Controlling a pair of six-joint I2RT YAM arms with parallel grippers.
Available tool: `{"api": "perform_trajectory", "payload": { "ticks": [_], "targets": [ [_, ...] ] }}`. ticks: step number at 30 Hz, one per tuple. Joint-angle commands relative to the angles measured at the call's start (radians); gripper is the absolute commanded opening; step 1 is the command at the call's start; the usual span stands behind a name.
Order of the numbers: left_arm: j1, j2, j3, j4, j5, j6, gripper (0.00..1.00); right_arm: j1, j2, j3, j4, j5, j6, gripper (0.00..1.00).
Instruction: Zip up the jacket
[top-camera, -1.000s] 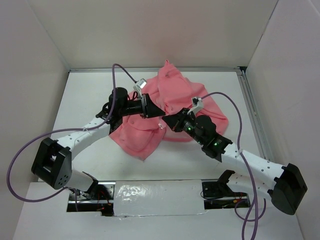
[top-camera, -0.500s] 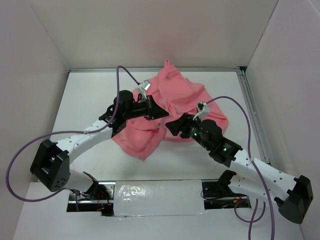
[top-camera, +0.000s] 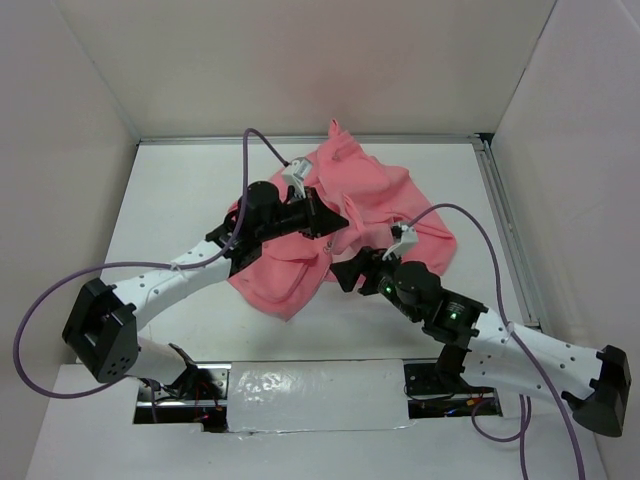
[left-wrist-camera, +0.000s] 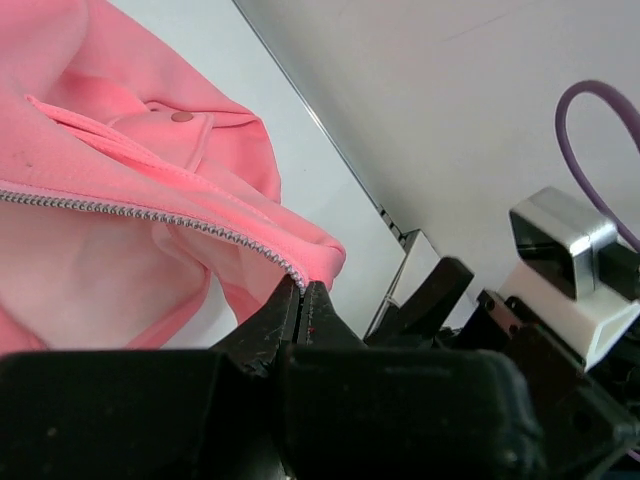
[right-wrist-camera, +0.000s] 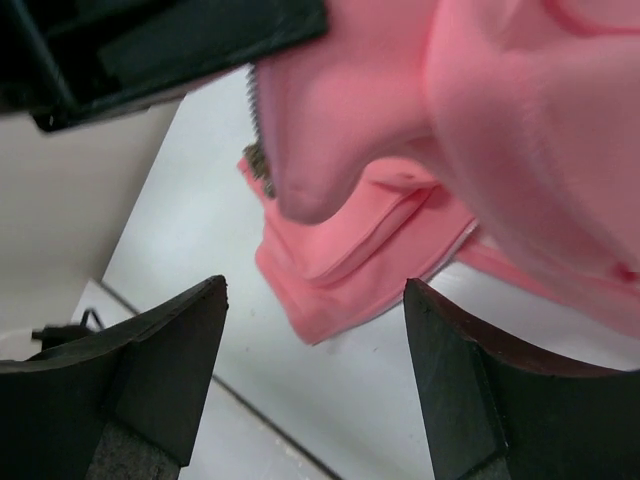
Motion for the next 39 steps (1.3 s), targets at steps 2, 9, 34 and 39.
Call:
{"api": "perform_trajectory", "payload": {
  "ticks": [2, 9, 34, 39],
  "targets": [
    [-0.009, -0.029, 0.015, 0.098, 0.034, 0.068, 0.00, 0.002, -0.070, -0.025, 0.076, 0.220, 0.002, 0.79],
    [-0.014, -0.052, -0.012, 0.149, 0.109, 0.096, 0.00, -0.087, -0.067, -0.042, 0.220, 0.007, -0.119, 0.81],
    [-0.032, -0.061, 0.005, 0.130, 0.179, 0.148, 0.00, -0.197, 0.081, -0.091, 0.651, -0.298, -0.205, 0.25],
    [-0.032, -0.038, 0.034, 0.106, 0.210, 0.168, 0.00, -0.197, 0.084, -0.082, 0.649, -0.346, -0.210, 0.00]
  ]
}}
